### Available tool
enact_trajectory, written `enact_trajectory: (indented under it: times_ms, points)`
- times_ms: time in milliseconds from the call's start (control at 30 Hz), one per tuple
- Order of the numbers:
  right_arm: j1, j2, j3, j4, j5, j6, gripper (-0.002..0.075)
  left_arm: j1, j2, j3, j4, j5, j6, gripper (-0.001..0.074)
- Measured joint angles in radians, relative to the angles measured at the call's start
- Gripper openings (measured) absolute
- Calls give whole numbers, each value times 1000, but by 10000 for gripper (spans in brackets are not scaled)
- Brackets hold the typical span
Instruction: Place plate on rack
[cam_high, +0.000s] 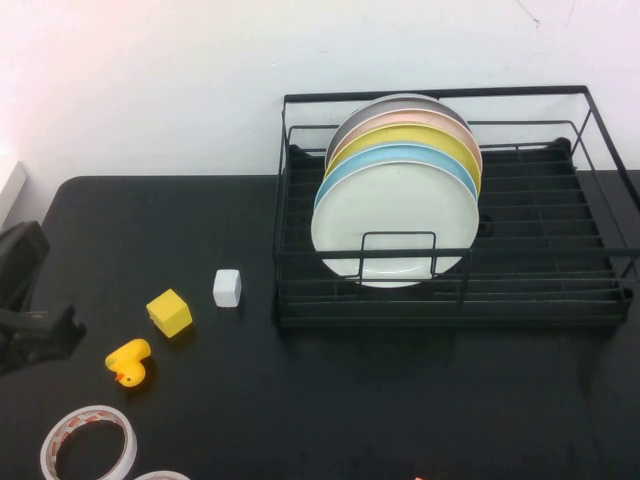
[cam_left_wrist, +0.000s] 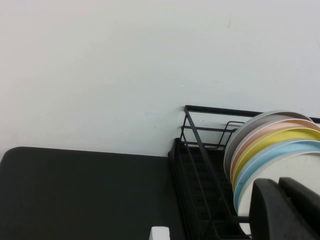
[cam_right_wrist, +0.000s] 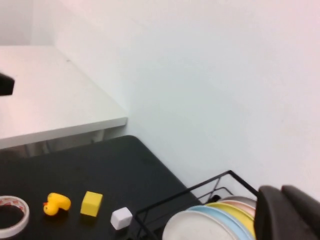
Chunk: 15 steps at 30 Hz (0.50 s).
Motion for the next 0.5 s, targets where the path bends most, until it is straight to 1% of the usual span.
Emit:
enact_trajectory:
  times_ms: [167,367,433,500]
  points:
    - [0,-204,162,-16,-27,-3,3,0,0,0,0,0,0,-1]
    - [0,-364,280,-44,-7,-3,1,0,0,0,0,0,0,-1]
    - [0,-405,314,-74,0,33,1,0,0,0,0,0,0,-1]
    - [0,-440,357,-135,-2,114,1,0,0,0,0,0,0,-1]
